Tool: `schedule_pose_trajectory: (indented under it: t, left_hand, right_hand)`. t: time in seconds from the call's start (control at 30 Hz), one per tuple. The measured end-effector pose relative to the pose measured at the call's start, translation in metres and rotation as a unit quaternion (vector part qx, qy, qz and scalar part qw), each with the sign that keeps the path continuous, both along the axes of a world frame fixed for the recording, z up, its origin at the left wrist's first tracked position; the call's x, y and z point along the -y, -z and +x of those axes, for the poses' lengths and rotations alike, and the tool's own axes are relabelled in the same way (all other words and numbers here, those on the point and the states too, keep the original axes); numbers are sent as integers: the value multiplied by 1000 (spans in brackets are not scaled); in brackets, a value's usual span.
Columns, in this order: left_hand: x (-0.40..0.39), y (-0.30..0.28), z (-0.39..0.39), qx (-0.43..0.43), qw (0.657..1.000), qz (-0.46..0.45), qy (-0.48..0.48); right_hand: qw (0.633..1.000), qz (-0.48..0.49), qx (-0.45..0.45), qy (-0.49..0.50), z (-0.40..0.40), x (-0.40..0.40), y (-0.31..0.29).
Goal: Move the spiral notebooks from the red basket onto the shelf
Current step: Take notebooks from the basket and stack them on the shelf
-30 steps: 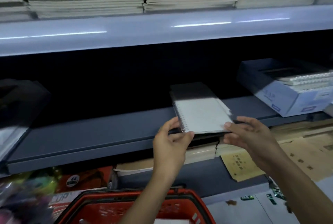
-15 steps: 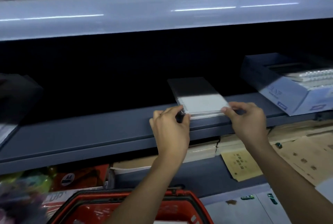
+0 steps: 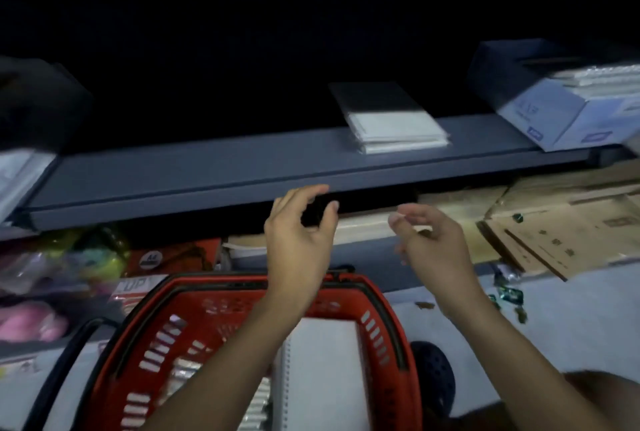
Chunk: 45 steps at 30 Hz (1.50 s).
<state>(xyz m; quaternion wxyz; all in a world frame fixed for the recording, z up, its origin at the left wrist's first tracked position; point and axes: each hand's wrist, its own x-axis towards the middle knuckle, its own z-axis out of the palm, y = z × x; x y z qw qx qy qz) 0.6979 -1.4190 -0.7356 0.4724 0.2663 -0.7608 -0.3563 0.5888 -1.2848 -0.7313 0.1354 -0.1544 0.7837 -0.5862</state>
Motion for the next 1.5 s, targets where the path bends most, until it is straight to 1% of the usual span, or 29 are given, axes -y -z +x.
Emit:
schedule_pose_trajectory:
  t: [0.07, 0.13, 0.17, 0.2, 0.3, 0.33, 0.37, 0.43, 0.47, 0.57, 0.63, 0.77, 0.8, 0.83, 0.9, 1.0, 1.03, 1.07, 1.13, 1.17, 1.2, 1.27, 1.37, 1.43, 1.5]
  left_hand:
    - [-12, 34, 34, 41, 999, 32, 5]
    - [-25, 80, 73, 119, 988, 94, 3]
    - [-32, 102, 91, 167, 977, 132, 0]
    - [-38, 123, 109, 215, 964, 156, -3]
    - [-58, 170, 148, 320, 927, 194, -8]
    - [-65, 180, 156, 337, 915, 221, -18]
    - [-71, 187, 160, 342, 907, 243, -29]
    - [-79, 195, 165, 338, 904, 260, -38]
    - [-80, 194, 167, 340, 904, 258, -35]
    - [-77, 190, 167, 343, 896, 282, -16]
    - [-78, 187, 167, 340, 895, 289, -16]
    - [-79, 165, 168, 279, 908, 308, -53]
    - [-77, 158, 167, 253, 909, 329, -48]
    - [-74, 149, 167, 224, 902, 366, -37]
    - [-71, 133, 168, 167, 882, 440, -1]
    - [-69, 109, 173, 76, 865, 490, 79]
    - [-68, 99, 175, 45, 851, 510, 115]
    - [-67, 88, 175, 13, 828, 538, 155]
    - [-61, 72, 173, -39, 786, 573, 230]
    - [-58, 65, 171, -55, 775, 574, 259]
    - [-55, 59, 168, -66, 771, 568, 280]
    - [-51, 49, 162, -81, 776, 550, 299]
    - [-47, 35, 149, -96, 792, 528, 292]
    - [-45, 24, 137, -110, 798, 516, 292]
    - [-41, 13, 126, -118, 795, 507, 311]
  right_hand:
    - [992, 26, 120, -40, 36, -11, 26]
    - [966, 80, 235, -75, 69, -21, 63]
    - [950, 107, 280, -85, 86, -26, 80]
    - [942, 136, 292, -98, 101, -31, 98]
    - [935, 232, 250, -100, 134, -45, 140]
    - [931, 262, 233, -105, 143, -48, 151]
    - [916, 308, 226, -121, 152, -52, 160]
    - [901, 344, 224, -137, 164, -56, 179]
    - [903, 335, 239, -122, 165, -58, 186]
    - [913, 274, 297, -60, 162, -57, 166]
    - [915, 252, 315, -28, 158, -59, 161]
    - [920, 234, 313, -21, 164, -62, 157]
    - [929, 208, 305, -14, 167, -62, 153]
    - [936, 175, 306, -3, 167, -63, 152]
    - [949, 136, 283, 16, 166, -65, 144]
    - [969, 83, 229, 53, 165, -70, 122]
    - [972, 51, 223, 54, 162, -72, 116]
    - [971, 19, 234, 51, 160, -74, 104]
    - [965, -53, 258, 8, 152, -79, 80]
    - [963, -80, 255, -28, 147, -82, 69]
    - [964, -94, 242, -58, 145, -84, 54]
    - [968, -122, 192, -103, 139, -87, 32]
    - [977, -134, 124, -108, 125, -86, 17]
    - [976, -152, 109, -109, 113, -82, 8]
    - [977, -169, 104, -83, 103, -77, 0]
